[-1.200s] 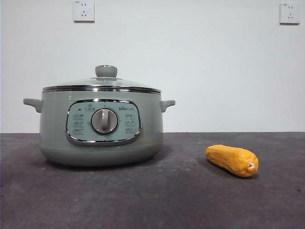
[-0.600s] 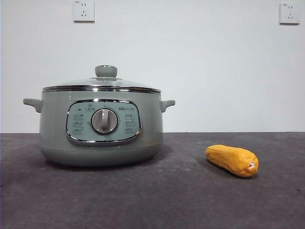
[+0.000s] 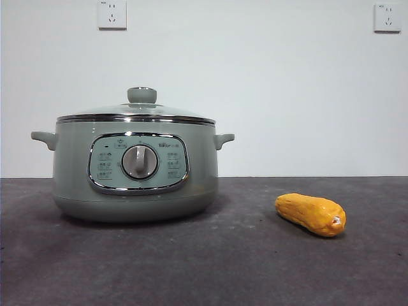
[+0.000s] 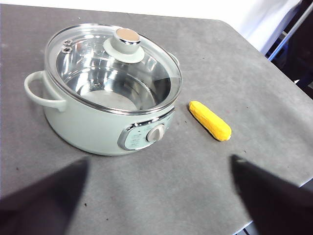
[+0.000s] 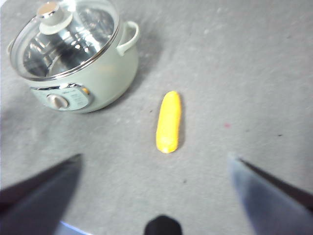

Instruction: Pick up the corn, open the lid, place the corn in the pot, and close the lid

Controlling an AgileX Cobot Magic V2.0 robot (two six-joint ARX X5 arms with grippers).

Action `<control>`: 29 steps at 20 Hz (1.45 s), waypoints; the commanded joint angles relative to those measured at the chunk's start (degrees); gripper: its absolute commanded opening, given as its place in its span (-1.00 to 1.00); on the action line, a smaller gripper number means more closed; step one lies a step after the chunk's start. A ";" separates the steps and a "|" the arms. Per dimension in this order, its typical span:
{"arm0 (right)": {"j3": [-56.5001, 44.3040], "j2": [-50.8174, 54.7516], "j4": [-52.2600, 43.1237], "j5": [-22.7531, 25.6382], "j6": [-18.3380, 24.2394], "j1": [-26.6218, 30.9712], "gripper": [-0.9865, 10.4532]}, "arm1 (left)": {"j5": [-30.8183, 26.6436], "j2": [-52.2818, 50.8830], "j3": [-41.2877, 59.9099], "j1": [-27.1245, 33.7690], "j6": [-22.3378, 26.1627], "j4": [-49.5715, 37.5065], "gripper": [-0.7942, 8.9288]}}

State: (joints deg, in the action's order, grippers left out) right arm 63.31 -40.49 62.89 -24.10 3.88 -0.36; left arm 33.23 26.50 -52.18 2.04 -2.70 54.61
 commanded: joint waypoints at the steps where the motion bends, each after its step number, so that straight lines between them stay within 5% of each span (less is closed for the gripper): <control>1: 0.31 -2.60 -2.62 -1.53 -0.92 -0.87 0.32 | 0.24 -0.09 -0.15 -0.28 -0.31 -0.72 0.42; 6: 0.31 -16.74 -6.25 -0.35 -0.87 -7.39 0.32 | 0.26 -0.07 -0.37 -0.59 -0.35 -2.01 0.42; 16: 0.33 -47.95 -17.38 15.93 -0.76 -20.85 0.20 | 0.22 2.45 -0.48 -1.29 -0.31 -2.25 0.42; 24: 0.33 -56.02 -28.20 20.15 -2.43 -22.93 0.20 | 0.24 5.95 -0.48 -1.29 -0.31 -3.34 0.42; 27: 0.33 -56.81 -29.49 20.52 -2.80 -22.93 -0.07 | 0.24 6.64 -0.48 -1.29 -0.31 -3.67 0.42; 29: 0.33 -57.79 -29.46 20.50 -2.84 -22.93 -0.07 | 0.24 6.91 -0.48 -1.29 -0.28 -3.87 0.42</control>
State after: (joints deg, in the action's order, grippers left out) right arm 63.75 -97.45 33.58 -3.81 1.69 -23.20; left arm 33.28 33.41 -52.51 0.95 -3.01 51.35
